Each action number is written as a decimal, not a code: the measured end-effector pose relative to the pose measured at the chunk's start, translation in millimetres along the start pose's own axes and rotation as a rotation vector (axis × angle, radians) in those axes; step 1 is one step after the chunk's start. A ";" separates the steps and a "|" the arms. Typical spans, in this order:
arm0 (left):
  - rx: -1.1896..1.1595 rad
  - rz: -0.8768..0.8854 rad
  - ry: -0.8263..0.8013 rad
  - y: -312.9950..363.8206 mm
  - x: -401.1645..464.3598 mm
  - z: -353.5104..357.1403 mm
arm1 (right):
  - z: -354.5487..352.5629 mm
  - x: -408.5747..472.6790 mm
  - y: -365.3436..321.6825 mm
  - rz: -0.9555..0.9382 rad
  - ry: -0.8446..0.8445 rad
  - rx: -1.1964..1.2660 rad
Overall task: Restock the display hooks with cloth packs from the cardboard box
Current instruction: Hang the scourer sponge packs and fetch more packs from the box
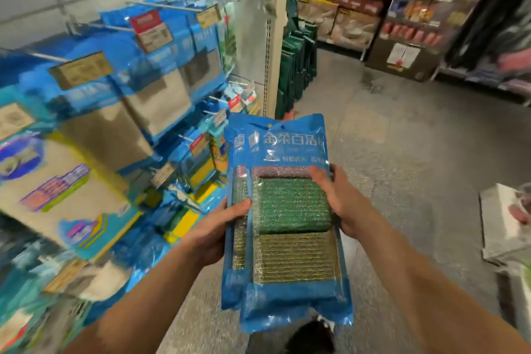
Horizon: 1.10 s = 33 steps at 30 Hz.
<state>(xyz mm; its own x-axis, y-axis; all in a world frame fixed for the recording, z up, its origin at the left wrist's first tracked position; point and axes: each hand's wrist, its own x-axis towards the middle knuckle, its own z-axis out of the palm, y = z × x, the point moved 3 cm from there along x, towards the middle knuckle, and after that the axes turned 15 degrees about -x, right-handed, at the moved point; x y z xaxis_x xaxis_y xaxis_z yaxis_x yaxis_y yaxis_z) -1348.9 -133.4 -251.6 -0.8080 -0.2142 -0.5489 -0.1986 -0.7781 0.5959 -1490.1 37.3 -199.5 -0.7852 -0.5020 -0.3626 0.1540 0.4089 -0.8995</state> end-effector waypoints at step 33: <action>-0.185 0.643 0.113 368.1 322.9 186.9 | -89.8 471.8 -520.9 -1.182 0.060 -1.235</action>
<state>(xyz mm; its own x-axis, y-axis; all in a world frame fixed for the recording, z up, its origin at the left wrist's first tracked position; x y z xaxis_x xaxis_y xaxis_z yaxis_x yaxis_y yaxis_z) -1786.5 -378.6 -99.9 -0.6683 -0.7211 -0.1827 0.4085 -0.5610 0.7200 -1994.6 -344.1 119.9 -0.1466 -0.9267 0.3460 -0.9813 0.1805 0.0675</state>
